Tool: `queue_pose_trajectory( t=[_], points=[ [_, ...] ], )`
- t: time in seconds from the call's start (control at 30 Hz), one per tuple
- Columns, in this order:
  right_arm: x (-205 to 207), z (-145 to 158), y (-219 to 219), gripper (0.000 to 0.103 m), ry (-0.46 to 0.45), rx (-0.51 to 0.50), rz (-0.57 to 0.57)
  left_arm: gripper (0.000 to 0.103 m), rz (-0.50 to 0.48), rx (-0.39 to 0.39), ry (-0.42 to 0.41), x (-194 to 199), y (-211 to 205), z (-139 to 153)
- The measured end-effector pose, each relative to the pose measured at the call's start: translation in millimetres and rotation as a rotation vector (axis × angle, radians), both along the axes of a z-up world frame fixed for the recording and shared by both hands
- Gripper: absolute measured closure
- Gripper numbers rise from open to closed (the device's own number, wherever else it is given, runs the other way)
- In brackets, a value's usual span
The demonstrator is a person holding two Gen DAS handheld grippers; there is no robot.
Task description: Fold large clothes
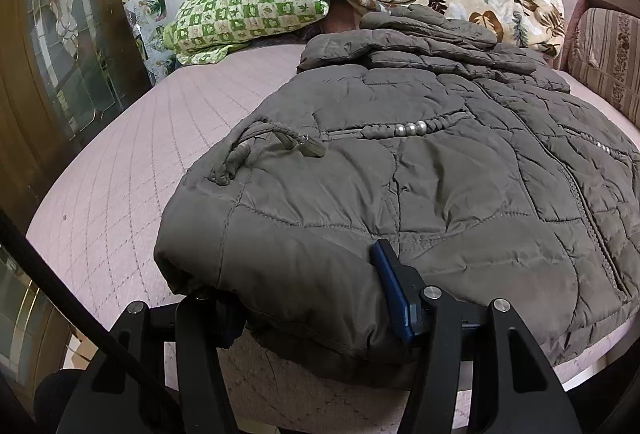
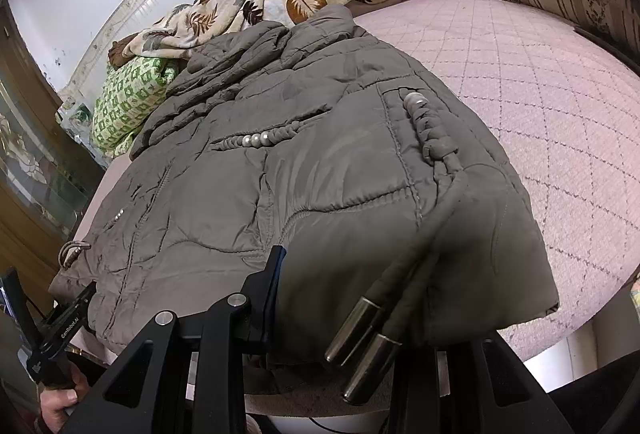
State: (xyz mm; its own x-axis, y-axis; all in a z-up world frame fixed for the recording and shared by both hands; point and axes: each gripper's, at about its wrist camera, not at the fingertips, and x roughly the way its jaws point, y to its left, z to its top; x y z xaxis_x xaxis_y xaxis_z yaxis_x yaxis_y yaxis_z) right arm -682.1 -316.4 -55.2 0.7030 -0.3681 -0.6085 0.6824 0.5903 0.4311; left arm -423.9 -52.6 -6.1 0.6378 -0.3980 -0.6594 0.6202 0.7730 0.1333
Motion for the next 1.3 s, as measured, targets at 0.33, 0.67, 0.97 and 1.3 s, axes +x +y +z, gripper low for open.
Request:
queue_pose_trajectory(
  t=[0.33,0.67,0.97,1.3],
  points=[
    [0,0,1,0.068,0.007,-0.011,0.005,0.047,0.0,0.003,-0.003,0,-1,0],
    [-6,20,9,0.08,-0.046,-0.083,0.014,0.069,-0.009,-0.03,-0.043,-3,5,10],
    [-11,57,30,0.083,-0.058,-0.261,0.03,0.083,-0.053,-0.056,-0.165,-18,17,39],
    [-23,101,47,0.083,-0.104,-0.342,0.059,0.083,-0.077,-0.118,-0.193,-17,42,78]
  ],
)
